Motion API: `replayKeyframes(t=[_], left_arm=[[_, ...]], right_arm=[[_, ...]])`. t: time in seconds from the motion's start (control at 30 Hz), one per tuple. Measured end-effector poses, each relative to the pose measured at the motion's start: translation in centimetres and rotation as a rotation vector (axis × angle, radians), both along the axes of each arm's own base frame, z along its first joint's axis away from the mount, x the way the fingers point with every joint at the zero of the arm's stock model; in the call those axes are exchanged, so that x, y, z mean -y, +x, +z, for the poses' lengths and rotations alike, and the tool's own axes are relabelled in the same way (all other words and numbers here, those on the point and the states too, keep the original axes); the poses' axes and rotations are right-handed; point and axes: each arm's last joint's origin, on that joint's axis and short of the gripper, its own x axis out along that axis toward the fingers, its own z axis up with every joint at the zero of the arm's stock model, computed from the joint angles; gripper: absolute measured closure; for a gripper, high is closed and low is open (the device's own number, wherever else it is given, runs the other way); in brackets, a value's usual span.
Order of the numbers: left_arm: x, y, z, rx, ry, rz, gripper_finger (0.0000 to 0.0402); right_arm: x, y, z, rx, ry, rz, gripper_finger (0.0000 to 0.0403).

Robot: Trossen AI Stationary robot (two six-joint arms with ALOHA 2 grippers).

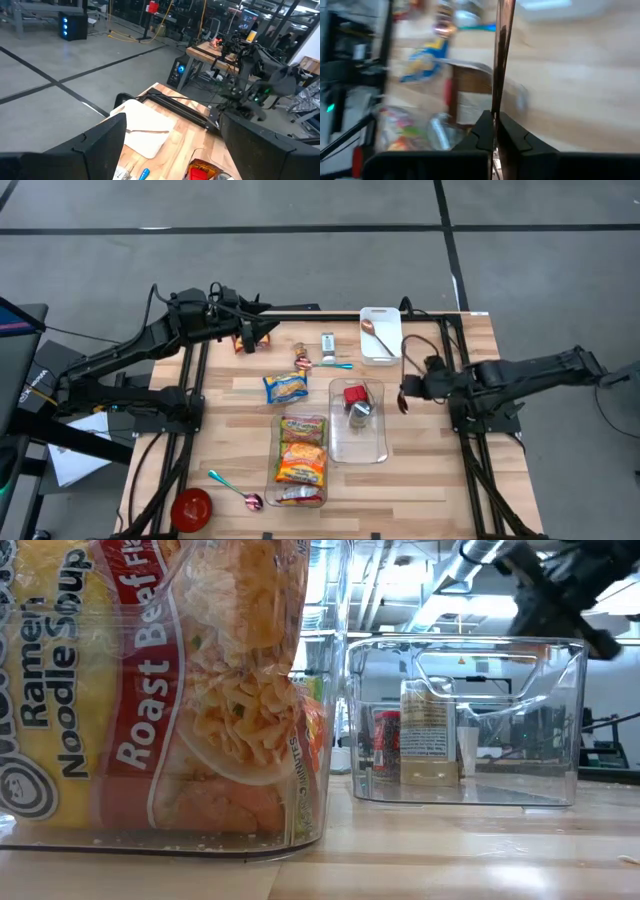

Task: Pick & Place Food Item
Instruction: Put the gold spoon into the white bin

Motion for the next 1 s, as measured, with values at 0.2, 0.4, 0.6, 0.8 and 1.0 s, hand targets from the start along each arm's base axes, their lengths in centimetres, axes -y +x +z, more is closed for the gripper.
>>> replayKeyframes(t=[0.2,0.4,0.6,0.8,1.0], left_arm=[[0.0,0.0,0.0,0.007,-0.016,0.02,0.0088],[-0.1,0.0,0.0,0.019,-0.04,0.035,0.0088],[-0.1,0.0,0.0,0.032,-0.069,0.044,0.0088],[0.0,0.4,-0.2,0.035,-0.099,0.039,0.0088],[0.5,1.6,-0.6,0.032,-0.111,0.007,0.0088]], right_arm=[[1.6,0.2,1.3,0.062,-0.16,0.113,0.0403],[4.1,0.3,1.8,0.045,-0.278,0.232,0.0403],[6.5,0.0,1.9,0.043,-0.321,0.279,0.0403],[8.9,-0.4,2.6,0.011,-0.395,0.307,0.0403],[11.5,0.4,4.5,-0.019,-0.466,0.334,0.0403]])
